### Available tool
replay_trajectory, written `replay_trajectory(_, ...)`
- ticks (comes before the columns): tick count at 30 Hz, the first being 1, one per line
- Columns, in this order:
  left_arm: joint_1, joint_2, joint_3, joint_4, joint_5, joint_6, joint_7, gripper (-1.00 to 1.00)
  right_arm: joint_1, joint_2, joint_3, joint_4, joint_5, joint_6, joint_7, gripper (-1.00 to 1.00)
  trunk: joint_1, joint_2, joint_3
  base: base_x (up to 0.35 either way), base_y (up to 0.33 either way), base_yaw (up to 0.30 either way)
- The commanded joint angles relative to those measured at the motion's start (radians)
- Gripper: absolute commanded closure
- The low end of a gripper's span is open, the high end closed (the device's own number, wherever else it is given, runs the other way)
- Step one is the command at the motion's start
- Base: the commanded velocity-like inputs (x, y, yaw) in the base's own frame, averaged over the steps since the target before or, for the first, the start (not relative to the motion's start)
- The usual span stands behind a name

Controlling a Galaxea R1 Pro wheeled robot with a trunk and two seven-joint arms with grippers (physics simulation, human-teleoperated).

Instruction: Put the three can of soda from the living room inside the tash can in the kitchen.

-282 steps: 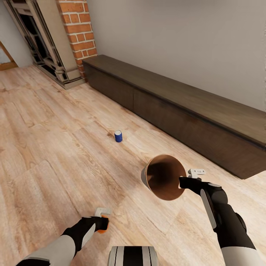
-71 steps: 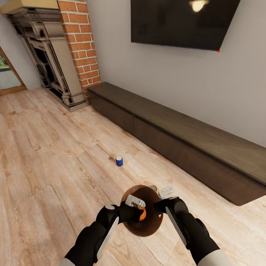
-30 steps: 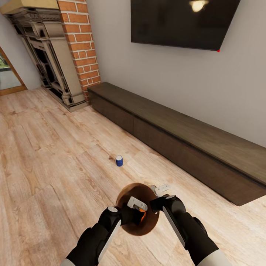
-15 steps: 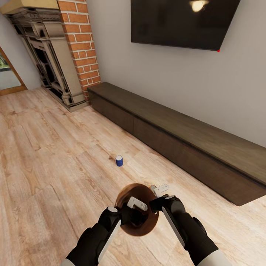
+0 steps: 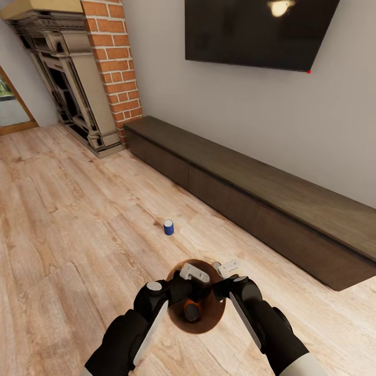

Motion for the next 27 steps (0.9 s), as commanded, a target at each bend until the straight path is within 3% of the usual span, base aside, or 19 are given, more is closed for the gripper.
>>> replay_trajectory(1, 0.001, 0.0, 0.001, -0.022, 0.001, 0.009, -0.001, -1.0, 0.0, 0.0, 0.001, 0.0, -0.04, -0.001, 0.007, 1.0, 0.0, 0.0, 0.0, 0.0, 0.0, 0.0)
replay_trajectory(6, 0.005, 0.012, 0.004, -0.12, 0.001, 0.042, -0.005, -1.0, 0.0, 0.0, -0.001, 0.0, -0.04, -0.001, 0.007, 1.0, 0.0, 0.0, 0.0, 0.0, 0.0, 0.0)
replay_trajectory(17, 0.036, 0.055, 0.028, -0.216, 0.003, 0.054, -0.065, -1.0, 0.0, 0.0, -0.001, 0.0, -0.04, -0.001, 0.007, 1.0, 0.0, 0.0, 0.0, 0.0, 0.0, 0.0)
replay_trajectory(21, 0.043, 0.073, 0.1, -0.24, 0.003, 0.053, -0.078, -1.0, 0.0, 0.0, -0.001, 0.0, -0.04, -0.001, 0.007, 1.0, 0.0, 0.0, 0.0, 0.0, 0.0, 0.0)
replay_trajectory(27, 0.059, 0.098, 0.279, -0.258, 0.003, 0.048, -0.185, -1.0, 0.0, 0.0, -0.001, 0.0, -0.04, -0.001, 0.007, 1.0, 0.0, 0.0, 0.0, 0.0, 0.0, 0.0)
